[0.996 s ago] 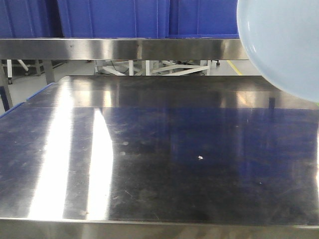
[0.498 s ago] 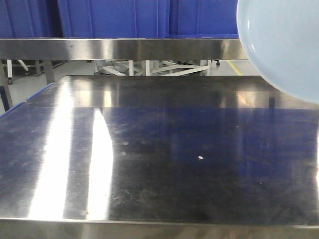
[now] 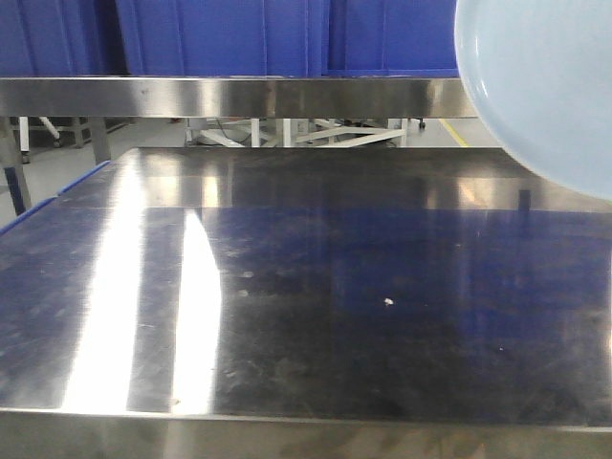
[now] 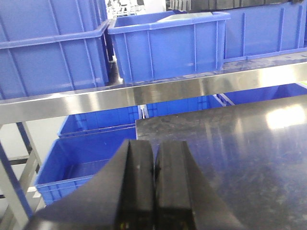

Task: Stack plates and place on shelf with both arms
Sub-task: 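Drive the base away from the table holding the plates in the right gripper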

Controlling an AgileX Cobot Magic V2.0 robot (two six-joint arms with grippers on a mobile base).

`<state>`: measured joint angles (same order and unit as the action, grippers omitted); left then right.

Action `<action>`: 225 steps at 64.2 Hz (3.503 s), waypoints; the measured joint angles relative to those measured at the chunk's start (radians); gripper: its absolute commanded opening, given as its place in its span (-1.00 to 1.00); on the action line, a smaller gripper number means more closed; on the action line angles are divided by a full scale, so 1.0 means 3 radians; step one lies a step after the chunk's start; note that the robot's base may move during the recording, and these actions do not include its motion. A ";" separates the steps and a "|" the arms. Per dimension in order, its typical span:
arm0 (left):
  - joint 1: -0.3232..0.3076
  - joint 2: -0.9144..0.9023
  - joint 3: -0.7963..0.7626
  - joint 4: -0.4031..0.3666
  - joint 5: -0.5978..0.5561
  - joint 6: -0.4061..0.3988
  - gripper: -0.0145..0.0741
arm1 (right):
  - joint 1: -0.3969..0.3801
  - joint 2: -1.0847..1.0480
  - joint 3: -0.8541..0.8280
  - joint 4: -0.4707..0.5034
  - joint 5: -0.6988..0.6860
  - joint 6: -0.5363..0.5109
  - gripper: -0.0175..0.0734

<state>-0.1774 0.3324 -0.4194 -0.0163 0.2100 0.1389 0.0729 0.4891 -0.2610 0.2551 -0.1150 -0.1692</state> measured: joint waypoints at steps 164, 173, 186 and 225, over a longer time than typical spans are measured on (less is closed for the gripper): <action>0.0000 -0.0003 0.0000 0.0000 0.0000 0.0000 -0.48 | 0.0000 0.0000 0.0000 0.0000 0.0051 0.0000 -0.49; 0.0000 -0.0008 0.0000 0.0000 -0.0006 0.0000 -0.48 | 0.0000 0.0000 0.0000 0.0000 0.0051 0.0000 -0.49; 0.0000 -0.0008 0.0000 0.0000 0.0000 0.0000 -0.48 | 0.0000 -0.0006 0.0000 0.0000 0.0063 0.0000 -0.49; 0.0000 -0.0008 0.0000 0.0000 0.0014 0.0000 -0.48 | 0.0000 -0.0013 0.0000 0.0000 0.0084 0.0000 -0.49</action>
<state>-0.1774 0.3301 -0.4194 -0.0163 0.2143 0.1389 0.0729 0.4852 -0.2610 0.2551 -0.0897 -0.1692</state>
